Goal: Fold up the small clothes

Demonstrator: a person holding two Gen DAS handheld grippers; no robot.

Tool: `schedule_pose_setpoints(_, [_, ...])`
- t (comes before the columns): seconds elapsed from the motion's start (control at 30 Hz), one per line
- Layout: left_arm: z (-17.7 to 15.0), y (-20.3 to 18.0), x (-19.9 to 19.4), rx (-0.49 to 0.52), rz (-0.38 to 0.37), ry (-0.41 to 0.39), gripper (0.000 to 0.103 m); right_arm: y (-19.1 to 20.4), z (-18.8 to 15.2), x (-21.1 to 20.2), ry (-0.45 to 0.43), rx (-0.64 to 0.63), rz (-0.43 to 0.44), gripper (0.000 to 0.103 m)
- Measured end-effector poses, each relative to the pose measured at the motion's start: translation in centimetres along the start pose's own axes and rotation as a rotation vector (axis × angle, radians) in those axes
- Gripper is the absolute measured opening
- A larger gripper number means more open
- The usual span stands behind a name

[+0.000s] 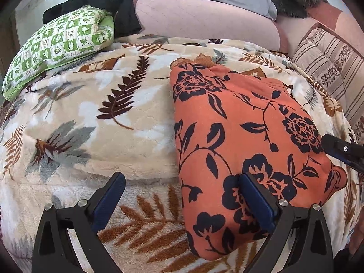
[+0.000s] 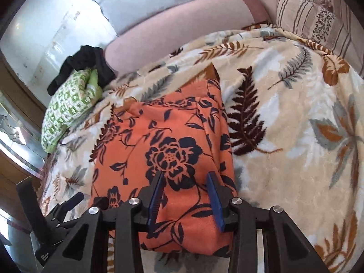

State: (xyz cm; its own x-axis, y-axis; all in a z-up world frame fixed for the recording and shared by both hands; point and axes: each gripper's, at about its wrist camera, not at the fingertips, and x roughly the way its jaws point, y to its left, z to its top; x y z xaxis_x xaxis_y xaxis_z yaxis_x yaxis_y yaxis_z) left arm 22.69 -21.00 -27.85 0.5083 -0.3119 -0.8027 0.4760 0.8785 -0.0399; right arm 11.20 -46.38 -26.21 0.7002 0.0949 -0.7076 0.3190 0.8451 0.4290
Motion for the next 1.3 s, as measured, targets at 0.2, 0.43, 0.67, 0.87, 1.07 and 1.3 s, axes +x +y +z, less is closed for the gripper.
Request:
schedule_pose_setpoints(0.2, [0.0, -0.2, -0.1, 0.009, 0.009, -0.007, 0.1, 1.6, -0.3, 0.7, -0.01, -0.054, 0.001, 0.041])
schedule_pose_setpoints(0.43, [-0.1, -0.3, 0.1, 0.018, 0.009, -0.006, 0.1, 2.1, -0.7, 3.1, 0.044, -0.087, -0.092, 0.043])
schedule_pose_setpoints(0.67, [-0.2, -0.4, 0.1, 0.026, 0.015, -0.011, 0.1, 2.9, -1.1, 3.1, 0.029, -0.122, -0.113, 0.048])
schedule_pose_setpoints(0.87, [0.0, -0.5, 0.3, 0.02, 0.003, 0.008, 0.1, 2.0, -0.9, 3.5, 0.029, -0.094, -0.086, 0.049])
schedule_pose_setpoints(1.07, [1.2, 0.1, -1.9, -0.013, -0.045, -0.06, 0.1, 0.5, -0.2, 2.6, 0.003, 0.053, 0.028, 0.049])
schedule_pose_setpoints(1.3, [4.9, 0.7, -1.2, -0.051, 0.045, -0.118, 0.1, 0.9, 3.2, 0.4, -0.114, 0.096, 0.175, 0.048])
